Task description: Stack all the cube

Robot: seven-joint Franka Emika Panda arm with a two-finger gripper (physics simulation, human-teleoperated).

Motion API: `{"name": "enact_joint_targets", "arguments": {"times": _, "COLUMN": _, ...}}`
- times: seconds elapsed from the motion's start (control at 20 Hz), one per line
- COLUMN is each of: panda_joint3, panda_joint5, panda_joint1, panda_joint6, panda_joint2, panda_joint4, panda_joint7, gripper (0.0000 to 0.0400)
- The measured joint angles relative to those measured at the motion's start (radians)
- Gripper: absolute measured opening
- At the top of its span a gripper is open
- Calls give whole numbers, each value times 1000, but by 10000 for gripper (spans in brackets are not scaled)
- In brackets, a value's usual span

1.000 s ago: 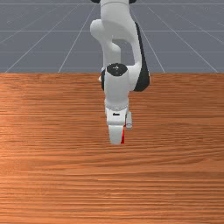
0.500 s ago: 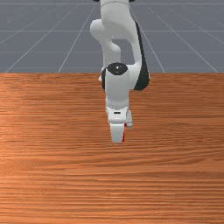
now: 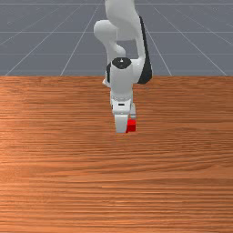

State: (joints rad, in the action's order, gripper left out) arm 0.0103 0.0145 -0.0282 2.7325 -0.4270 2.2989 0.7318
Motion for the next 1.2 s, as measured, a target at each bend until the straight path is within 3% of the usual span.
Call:
{"name": "enact_joint_targets", "arguments": {"times": 0.4, "panda_joint3": 2, "panda_joint5": 2, "panda_joint1": -8, "panda_joint6": 109, "panda_joint2": 99, "panda_joint4": 187, "panda_joint7": -11, "gripper": 189}}
{"name": "enact_joint_targets", "arguments": {"times": 0.55, "panda_joint3": 1, "panda_joint5": 1, "panda_joint1": -8, "panda_joint6": 90, "panda_joint2": 142, "panda_joint4": 201, "panda_joint7": -12, "gripper": 189}}
{"name": "enact_joint_targets", "arguments": {"times": 0.85, "panda_joint3": 5, "panda_joint5": -8, "panda_joint1": -85, "panda_joint6": 52, "panda_joint2": 134, "panda_joint4": 174, "panda_joint7": -146, "gripper": 189}}
{"name": "enact_joint_targets", "arguments": {"times": 1.2, "panda_joint3": 20, "panda_joint5": -6, "panda_joint1": -96, "panda_joint6": 38, "panda_joint2": 159, "panda_joint4": 211, "panda_joint7": -137, "gripper": 189}}
